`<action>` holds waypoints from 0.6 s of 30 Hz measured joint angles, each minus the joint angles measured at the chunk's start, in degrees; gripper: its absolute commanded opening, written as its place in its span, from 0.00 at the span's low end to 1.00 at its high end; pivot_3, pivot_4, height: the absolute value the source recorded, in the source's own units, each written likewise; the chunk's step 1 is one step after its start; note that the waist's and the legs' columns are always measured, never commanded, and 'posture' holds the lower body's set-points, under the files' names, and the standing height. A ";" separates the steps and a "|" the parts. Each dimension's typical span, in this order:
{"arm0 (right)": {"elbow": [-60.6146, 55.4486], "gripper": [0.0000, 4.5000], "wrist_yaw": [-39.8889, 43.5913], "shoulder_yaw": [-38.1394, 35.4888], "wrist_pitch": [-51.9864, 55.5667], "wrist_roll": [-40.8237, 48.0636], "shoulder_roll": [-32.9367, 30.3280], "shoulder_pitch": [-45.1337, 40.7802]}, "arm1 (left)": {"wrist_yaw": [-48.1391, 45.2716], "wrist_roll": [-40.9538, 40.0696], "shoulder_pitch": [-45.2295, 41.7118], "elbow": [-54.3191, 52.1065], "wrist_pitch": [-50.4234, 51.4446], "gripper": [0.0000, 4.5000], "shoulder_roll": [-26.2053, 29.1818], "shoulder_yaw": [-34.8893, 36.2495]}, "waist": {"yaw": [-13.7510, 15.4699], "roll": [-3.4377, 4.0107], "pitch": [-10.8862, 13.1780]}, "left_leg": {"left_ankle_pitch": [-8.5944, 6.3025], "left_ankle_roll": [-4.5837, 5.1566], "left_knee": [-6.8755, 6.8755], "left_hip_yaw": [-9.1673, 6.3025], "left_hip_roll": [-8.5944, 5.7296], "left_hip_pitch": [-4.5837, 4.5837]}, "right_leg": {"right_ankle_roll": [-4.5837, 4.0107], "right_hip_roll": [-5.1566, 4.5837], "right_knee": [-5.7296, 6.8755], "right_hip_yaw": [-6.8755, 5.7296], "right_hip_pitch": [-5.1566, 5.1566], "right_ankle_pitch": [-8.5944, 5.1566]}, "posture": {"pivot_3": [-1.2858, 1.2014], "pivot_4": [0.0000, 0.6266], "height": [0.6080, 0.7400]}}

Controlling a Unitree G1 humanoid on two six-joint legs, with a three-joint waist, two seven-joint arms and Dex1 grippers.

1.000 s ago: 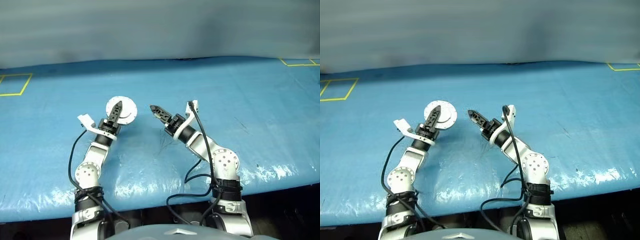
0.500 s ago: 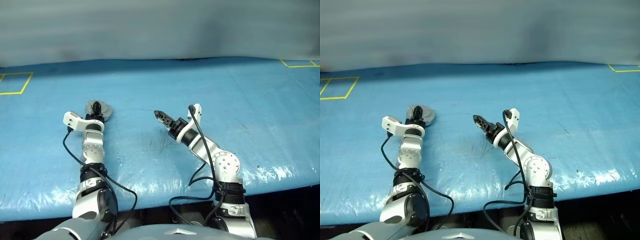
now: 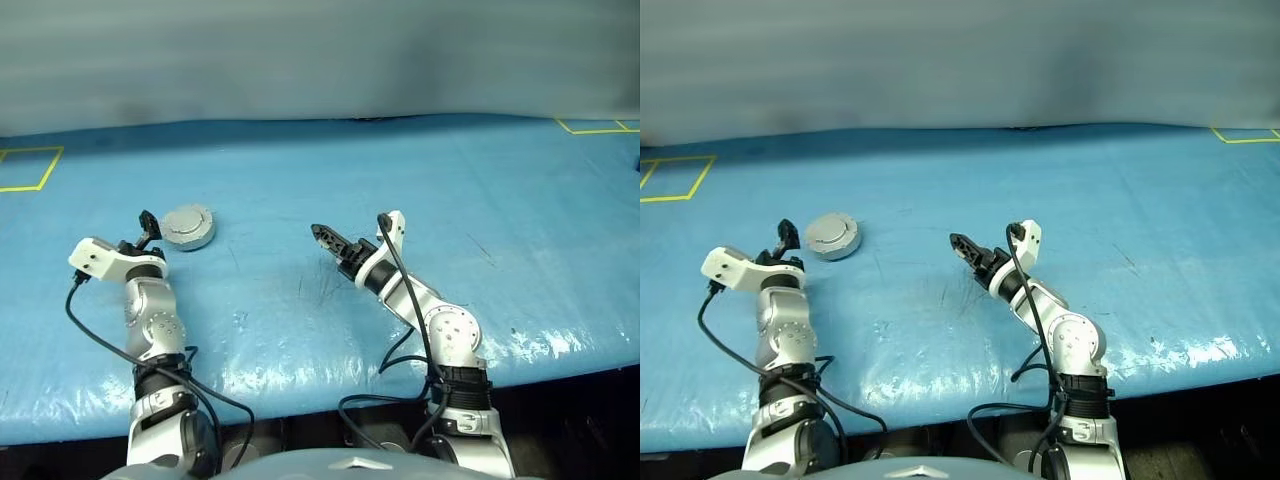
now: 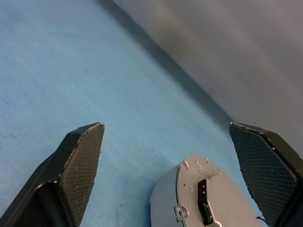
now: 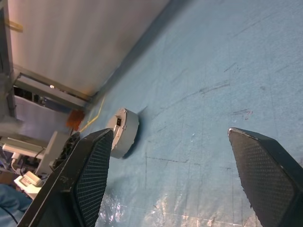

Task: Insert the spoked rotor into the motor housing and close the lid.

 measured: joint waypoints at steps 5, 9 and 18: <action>-0.07 0.91 3.73 10.30 -10.87 -17.30 -8.16 0.13 | -10.28 4.63 7.12 -7.86 -3.10 1.00 4.59 -7.31 | 0.39 0.00 0.00 | 0.02 -0.03 0.00 0.03 -0.02 0.00 | -0.01 -0.02 0.00 -0.05 -0.02 0.00 | 0.52 0.24 1.00; 1.26 0.91 7.00 15.95 -23.72 -31.24 -13.49 0.58 | -24.84 3.04 11.01 -16.99 0.11 1.00 10.69 -15.90 | 0.19 -0.01 -0.02 | 0.02 -0.04 -0.04 0.10 -0.01 0.08 | 0.00 -0.02 0.00 0.01 0.03 0.00 | 0.52 0.24 1.00; 5.01 0.99 18.08 16.94 -31.27 -37.97 -19.80 1.22 | -42.74 8.31 15.83 -22.07 6.50 1.00 20.22 -31.63 | -0.19 0.02 0.00 | 0.01 -0.01 -0.43 0.22 0.19 0.52 | -0.17 0.12 -0.01 0.14 0.23 -0.02 | 0.52 0.24 1.00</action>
